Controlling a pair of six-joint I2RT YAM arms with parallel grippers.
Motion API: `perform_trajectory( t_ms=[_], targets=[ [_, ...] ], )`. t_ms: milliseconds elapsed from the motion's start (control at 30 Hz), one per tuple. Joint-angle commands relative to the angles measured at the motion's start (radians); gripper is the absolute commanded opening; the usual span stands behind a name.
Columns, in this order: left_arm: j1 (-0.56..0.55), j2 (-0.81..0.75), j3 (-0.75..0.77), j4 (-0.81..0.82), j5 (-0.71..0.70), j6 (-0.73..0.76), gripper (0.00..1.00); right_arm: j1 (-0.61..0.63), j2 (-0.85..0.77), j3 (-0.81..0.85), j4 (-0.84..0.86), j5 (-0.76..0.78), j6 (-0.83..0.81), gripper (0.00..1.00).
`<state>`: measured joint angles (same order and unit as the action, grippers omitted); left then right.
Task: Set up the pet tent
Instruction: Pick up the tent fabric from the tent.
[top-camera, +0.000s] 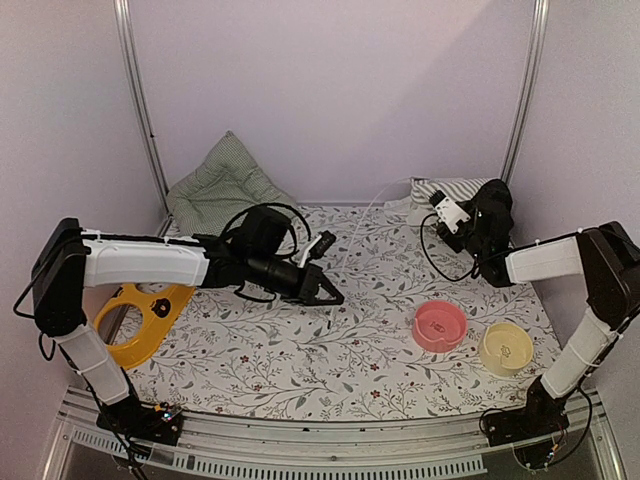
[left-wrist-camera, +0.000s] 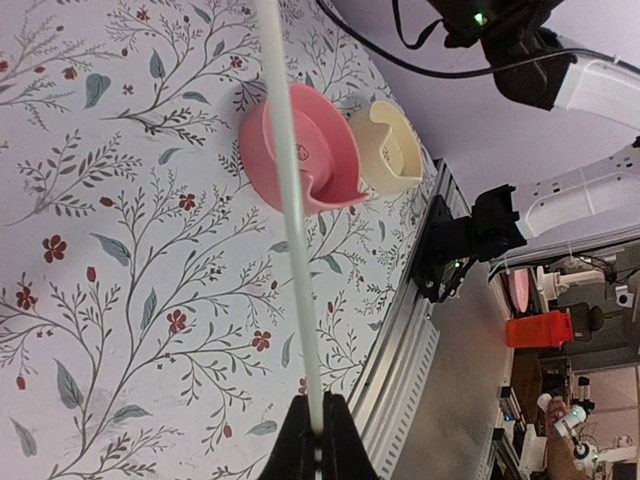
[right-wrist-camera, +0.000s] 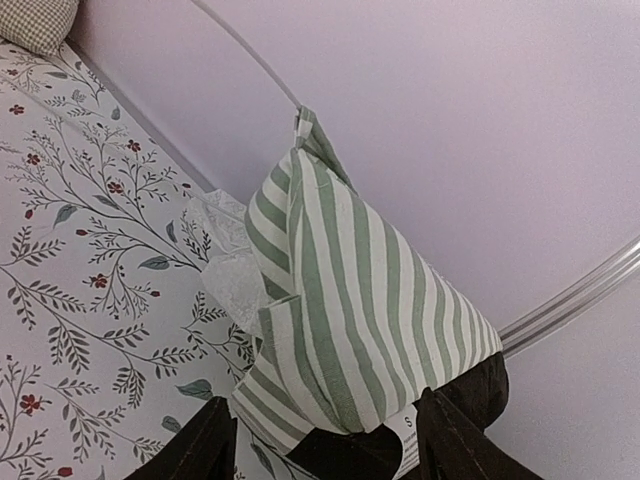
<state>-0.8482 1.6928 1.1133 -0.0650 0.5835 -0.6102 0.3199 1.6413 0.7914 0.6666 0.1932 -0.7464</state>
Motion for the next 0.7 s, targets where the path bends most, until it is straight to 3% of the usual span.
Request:
perform_trajectory(
  t_ms=[0, 667],
  targets=[
    [0.019, -0.009, 0.04, 0.062, -0.012, 0.038, 0.0, -0.003, 0.046, -0.04, 0.2, 0.035, -0.149, 0.64],
    [0.021, 0.023, 0.072, 0.067, 0.025, 0.042, 0.0, -0.015, 0.34, 0.083, 0.556, 0.209, -0.349, 0.62]
  ],
)
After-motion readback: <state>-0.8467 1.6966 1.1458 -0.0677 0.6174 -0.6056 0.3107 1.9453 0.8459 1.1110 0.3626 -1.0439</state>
